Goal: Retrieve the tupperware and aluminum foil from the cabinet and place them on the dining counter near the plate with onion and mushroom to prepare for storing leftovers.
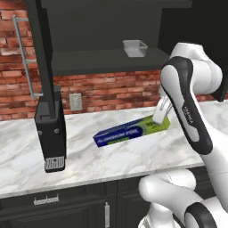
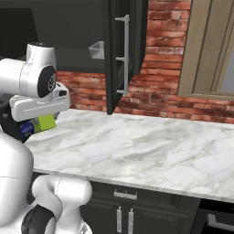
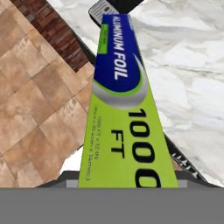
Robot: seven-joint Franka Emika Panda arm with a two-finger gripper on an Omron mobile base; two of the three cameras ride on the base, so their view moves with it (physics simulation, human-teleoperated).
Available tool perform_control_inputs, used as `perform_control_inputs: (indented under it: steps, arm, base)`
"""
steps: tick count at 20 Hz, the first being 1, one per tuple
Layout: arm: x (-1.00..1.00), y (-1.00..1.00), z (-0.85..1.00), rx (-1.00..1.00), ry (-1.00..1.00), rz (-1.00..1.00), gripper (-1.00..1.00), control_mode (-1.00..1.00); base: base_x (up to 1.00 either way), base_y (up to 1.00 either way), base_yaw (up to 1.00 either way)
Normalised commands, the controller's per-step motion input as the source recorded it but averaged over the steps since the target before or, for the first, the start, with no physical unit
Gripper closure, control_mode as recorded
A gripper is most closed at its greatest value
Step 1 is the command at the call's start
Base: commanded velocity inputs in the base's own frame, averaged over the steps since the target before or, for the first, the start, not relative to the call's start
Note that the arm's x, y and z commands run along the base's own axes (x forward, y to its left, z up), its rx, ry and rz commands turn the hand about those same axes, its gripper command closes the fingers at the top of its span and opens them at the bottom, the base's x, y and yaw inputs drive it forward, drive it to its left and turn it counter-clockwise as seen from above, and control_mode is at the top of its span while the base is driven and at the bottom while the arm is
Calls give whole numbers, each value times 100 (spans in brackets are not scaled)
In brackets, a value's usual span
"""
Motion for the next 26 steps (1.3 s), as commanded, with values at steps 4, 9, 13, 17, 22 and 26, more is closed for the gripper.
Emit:
perform_control_inputs:
  steps: [4,9,13,17,22,26]
  arm:
    - [0,0,0,0,0,0,100,100]
    - [0,0,0,0,0,0,100,100]
    - [0,0,0,0,0,0,100,100]
    - [0,0,0,0,0,0,100,100]
    - [0,0,0,0,0,0,100,100]
    - [0,0,0,0,0,0,100,100]
  base:
    - [-92,3,-1]
    - [-100,14,2]
    - [-92,7,36]
    - [-80,-4,73]
    - [-44,-1,97]
    - [-5,0,100]
